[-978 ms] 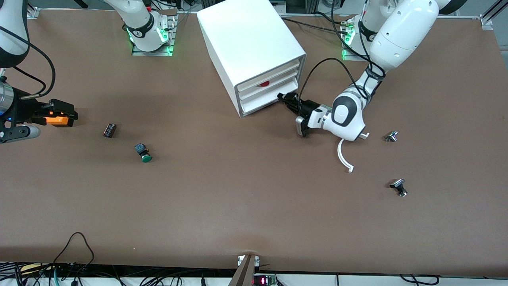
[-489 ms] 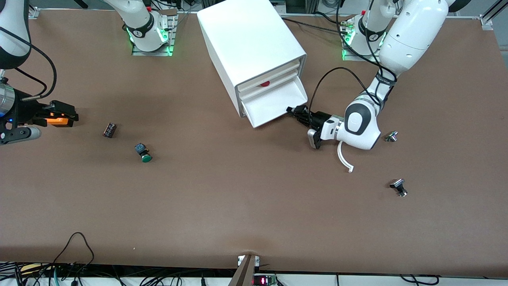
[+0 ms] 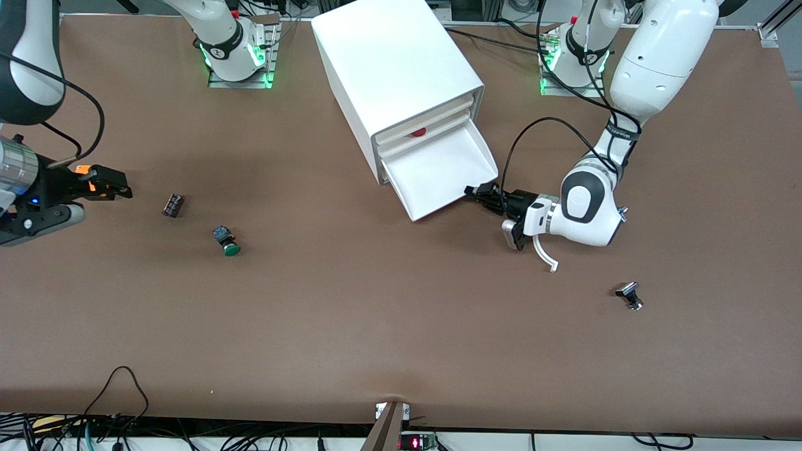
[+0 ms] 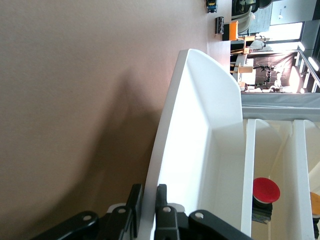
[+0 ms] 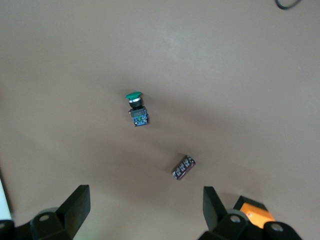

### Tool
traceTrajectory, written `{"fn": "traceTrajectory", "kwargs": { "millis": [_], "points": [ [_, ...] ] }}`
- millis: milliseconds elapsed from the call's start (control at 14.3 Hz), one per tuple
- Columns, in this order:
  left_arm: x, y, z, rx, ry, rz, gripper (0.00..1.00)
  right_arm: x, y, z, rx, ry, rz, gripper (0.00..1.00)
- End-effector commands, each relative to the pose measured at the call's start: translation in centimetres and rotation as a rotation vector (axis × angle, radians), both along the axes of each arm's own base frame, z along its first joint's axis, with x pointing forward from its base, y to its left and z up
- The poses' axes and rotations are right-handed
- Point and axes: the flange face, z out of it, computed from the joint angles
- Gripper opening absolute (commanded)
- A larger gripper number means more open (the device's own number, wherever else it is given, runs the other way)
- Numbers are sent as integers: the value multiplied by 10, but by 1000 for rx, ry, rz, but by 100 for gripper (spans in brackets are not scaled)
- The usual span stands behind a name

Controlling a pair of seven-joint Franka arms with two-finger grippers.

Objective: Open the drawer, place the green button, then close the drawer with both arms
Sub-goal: 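Grasp the green push button with the right gripper while the left gripper releases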

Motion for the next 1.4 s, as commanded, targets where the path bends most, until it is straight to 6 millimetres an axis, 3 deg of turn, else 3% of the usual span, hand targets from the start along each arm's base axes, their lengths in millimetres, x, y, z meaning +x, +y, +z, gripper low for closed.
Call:
{"fn": "traceTrajectory", "kwargs": {
  "millis": [0, 349, 768, 838, 908, 978, 1187, 1327],
  "points": [
    [19, 15, -10, 107, 7, 36, 0, 5, 18, -14, 16, -6, 72, 100],
    [31, 18, -7, 139, -18, 70, 0, 6, 53, -59, 44, -60, 232, 100],
    [38, 18, -2, 142, -39, 78, 0, -8, 49, -139, 72, -117, 313, 100],
    [39, 18, -1, 141, -40, 79, 15, -13, 48, -156, 67, -126, 311, 100],
    [40, 17, 2, 138, -51, 77, 42, -18, 48, -171, 62, -134, 310, 100],
    [41, 19, 4, 135, -62, 76, 99, -22, 50, -183, 57, -150, 315, 100],
    [48, 29, 15, 142, -77, 92, 100, -29, 59, -222, 41, -191, 335, 100],
    [62, 39, 35, 184, -129, 59, 100, -28, 59, -241, 34, -192, 338, 100]
  ]
}}
